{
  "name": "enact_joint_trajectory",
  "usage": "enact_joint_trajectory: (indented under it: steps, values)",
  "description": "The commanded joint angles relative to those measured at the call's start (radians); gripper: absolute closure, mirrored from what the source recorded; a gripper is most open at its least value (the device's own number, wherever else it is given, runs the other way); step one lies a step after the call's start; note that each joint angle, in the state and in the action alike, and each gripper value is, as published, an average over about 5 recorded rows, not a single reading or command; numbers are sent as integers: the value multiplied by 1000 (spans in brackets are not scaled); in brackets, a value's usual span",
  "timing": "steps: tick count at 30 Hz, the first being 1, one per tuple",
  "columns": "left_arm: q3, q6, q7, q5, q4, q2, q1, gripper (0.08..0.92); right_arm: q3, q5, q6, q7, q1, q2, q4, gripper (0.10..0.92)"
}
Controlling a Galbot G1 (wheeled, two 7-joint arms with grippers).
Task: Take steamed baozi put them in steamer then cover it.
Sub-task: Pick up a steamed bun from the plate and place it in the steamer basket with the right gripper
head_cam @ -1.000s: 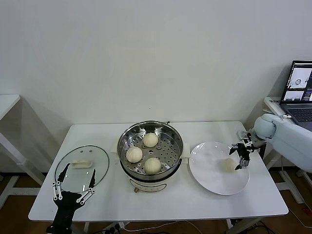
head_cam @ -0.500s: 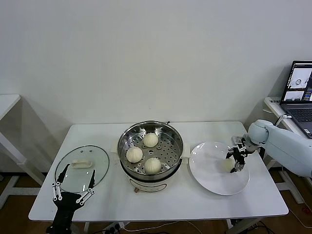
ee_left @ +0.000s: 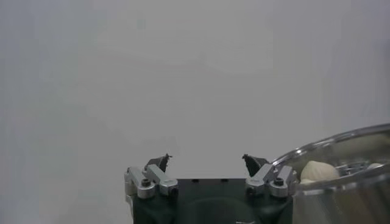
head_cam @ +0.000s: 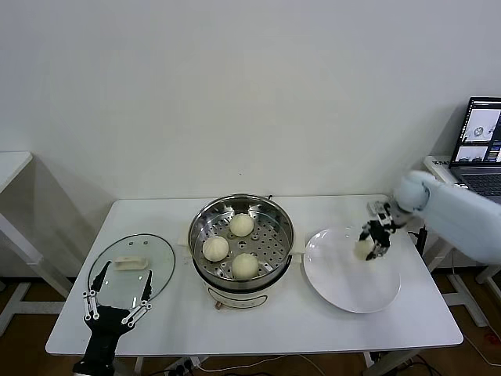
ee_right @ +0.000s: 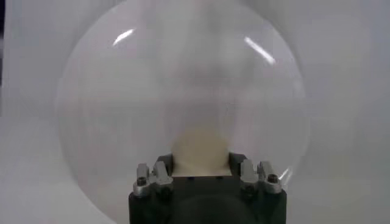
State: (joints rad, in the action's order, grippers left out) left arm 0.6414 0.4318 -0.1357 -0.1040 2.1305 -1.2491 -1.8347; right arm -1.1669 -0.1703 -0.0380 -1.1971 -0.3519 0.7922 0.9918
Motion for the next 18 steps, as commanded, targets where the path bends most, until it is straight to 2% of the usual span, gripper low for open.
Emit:
enact_joint_trajectory:
  steps: [1,9,18]
  values:
    - [-4,-1,0,-1,4,3,1,177,-270,-262,-36,-166,-474,171,121,386]
    - [-1,-1,-4,-1,12,8,0,177,-326,-425,-136,-91,-544,334,259,381]
    - [7,1,-9,-1,10,9,-1,177,-389,-449,-191,23,-503,431,303,381]
